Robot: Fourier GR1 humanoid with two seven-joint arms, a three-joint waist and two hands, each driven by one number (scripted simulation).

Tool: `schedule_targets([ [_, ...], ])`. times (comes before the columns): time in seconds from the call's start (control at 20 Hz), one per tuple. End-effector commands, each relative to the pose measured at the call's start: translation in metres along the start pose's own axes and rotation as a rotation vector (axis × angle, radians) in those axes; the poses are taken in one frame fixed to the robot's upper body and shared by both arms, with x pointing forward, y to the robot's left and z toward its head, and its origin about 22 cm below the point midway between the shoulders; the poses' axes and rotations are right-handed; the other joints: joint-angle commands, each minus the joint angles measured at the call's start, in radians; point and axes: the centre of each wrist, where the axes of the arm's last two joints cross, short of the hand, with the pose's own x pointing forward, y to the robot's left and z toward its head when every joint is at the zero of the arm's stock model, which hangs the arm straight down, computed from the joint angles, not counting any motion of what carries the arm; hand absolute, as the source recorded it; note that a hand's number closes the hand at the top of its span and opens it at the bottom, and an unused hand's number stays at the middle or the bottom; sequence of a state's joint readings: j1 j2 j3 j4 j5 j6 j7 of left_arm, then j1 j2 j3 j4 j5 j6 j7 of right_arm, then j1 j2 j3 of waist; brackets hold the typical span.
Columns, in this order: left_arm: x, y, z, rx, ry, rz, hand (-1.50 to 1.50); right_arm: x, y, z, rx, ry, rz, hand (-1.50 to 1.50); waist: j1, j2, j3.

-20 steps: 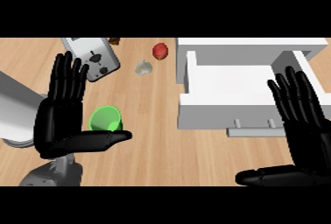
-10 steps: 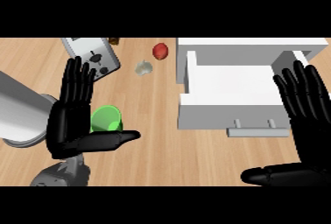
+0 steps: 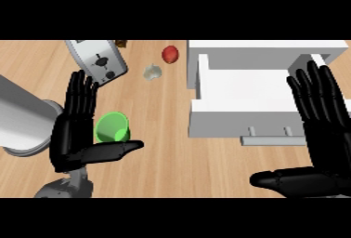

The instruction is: Pick up the cup, place it into the drawer and close the drawer

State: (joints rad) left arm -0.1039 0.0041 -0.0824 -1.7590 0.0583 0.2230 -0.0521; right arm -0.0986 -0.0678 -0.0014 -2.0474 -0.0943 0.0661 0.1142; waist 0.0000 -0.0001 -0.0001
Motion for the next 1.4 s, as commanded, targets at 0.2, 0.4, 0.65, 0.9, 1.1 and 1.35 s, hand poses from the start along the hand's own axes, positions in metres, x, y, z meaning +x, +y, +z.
schedule_targets([
  [0.2,-0.04,0.043,0.023,0.051,0.062,-0.019,-1.5,0.001,0.004,-0.005,-0.003,-0.001,-0.008,-1.5,0.002,0.0,0.0],
  [0.4,-0.049,0.037,0.019,0.099,0.099,-0.043,-1.5,0.003,-0.006,-0.003,0.006,0.004,0.0,-1.5,0.0,0.0,0.0],
  [0.65,-0.076,0.02,0.043,0.1,0.097,-0.079,-1.5,0.01,-0.008,0.006,0.011,0.013,-0.004,-1.5,-0.001,0.0,0.0],
  [0.9,-0.086,0.067,0.03,0.105,0.127,-0.064,-1.5,0.005,-0.008,-0.022,0.013,0.018,-0.005,-1.5,0.002,0.0,0.0],
  [1.1,-0.101,0.058,0.021,0.094,0.163,-0.073,-1.5,0.01,0.009,-0.005,0.004,0.019,-0.001,-1.5,-0.001,0.0,0.0],
  [1.35,-0.135,0.077,0.039,0.11,0.169,-0.045,-1.5,0.007,-0.018,-0.007,0.029,0.014,-0.009,-1.5,-0.003,0.001,0.0],
])
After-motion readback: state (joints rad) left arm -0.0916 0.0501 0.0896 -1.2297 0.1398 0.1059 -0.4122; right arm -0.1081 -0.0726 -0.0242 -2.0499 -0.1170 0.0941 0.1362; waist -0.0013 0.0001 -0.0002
